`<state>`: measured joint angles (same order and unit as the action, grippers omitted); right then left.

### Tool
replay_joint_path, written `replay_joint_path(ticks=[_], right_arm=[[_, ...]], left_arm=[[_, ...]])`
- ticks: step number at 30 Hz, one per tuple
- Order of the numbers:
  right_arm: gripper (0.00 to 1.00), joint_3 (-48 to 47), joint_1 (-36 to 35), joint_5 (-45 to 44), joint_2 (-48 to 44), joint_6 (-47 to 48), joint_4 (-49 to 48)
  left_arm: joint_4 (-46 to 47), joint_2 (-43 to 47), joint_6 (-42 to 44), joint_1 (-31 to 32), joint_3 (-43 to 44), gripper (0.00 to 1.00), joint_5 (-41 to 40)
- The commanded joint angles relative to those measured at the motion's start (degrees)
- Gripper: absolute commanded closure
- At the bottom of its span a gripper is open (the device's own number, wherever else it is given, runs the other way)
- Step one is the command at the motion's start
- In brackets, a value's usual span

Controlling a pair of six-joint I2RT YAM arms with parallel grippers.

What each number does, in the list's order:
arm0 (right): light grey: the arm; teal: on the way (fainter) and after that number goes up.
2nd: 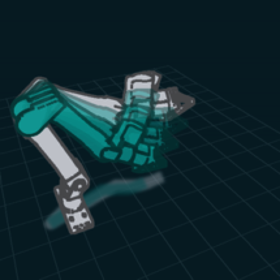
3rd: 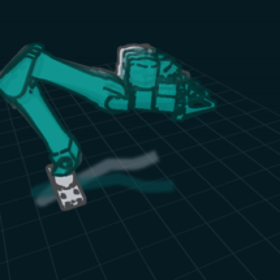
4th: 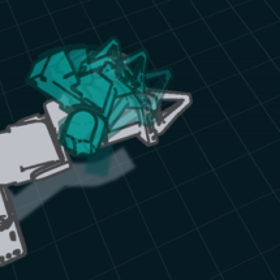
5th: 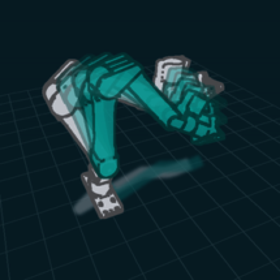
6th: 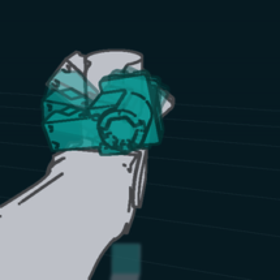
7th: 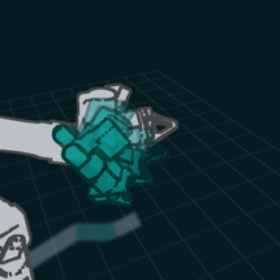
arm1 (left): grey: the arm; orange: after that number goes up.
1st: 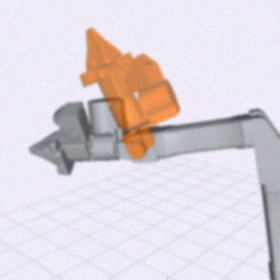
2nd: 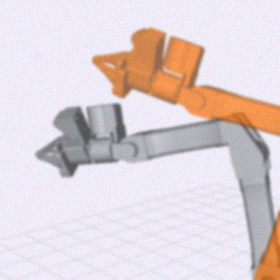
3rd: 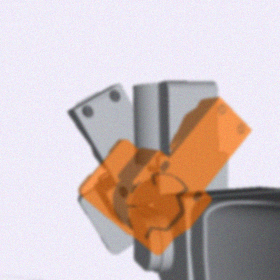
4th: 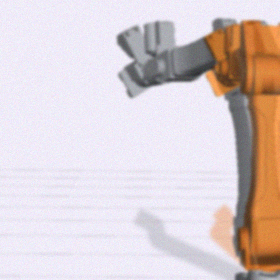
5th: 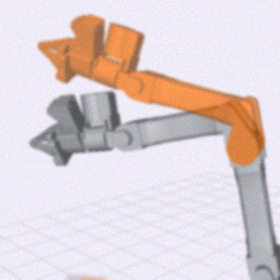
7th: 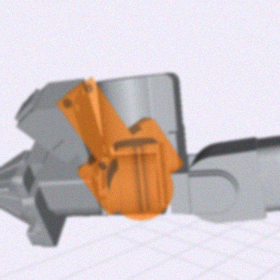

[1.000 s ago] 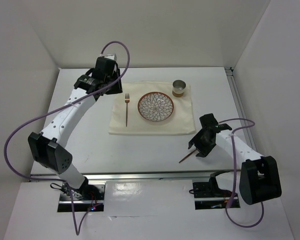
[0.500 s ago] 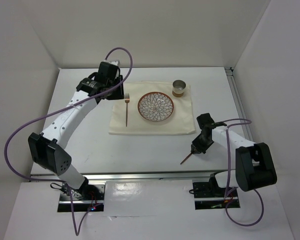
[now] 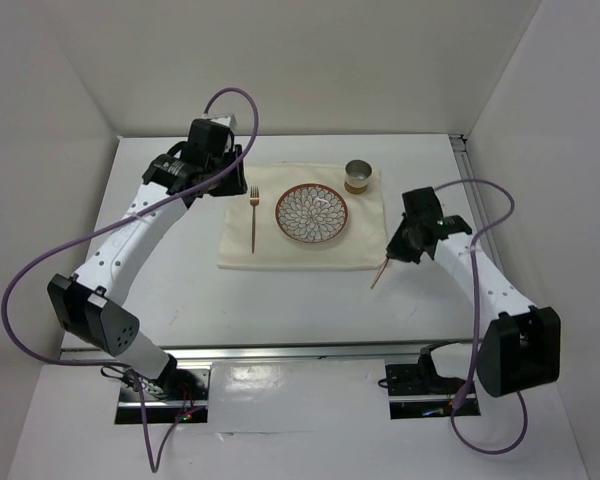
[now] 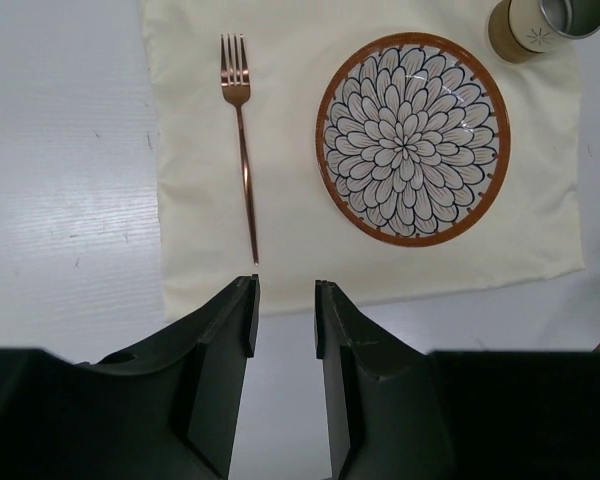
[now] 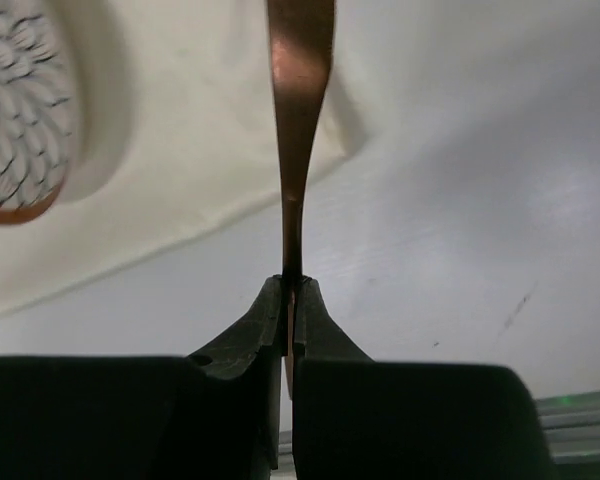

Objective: Set the dinner table for one person

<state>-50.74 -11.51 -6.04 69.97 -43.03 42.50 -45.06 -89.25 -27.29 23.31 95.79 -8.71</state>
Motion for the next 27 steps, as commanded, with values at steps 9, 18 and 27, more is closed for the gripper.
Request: replay_joint_path(ticks=[9,18,27], right_arm=[[1.00,-33.61,-1.76,13.42,33.60,30.63,4.31],[1.00,-42.32,-3.61,11.76,45.32,34.41,6.36],[1.00,-43.48,-3.08,8.59,48.85,34.41,5.84]], left_arm=[[0.49,4.17,-1.19,0.16,-0.07,0.54,-2.36],[1.73,6.37,-1.80,-0.37,-2.89,0.54,-2.89],[1.73,6.37,-0.75,-0.90,-2.89,0.54,-3.42]])
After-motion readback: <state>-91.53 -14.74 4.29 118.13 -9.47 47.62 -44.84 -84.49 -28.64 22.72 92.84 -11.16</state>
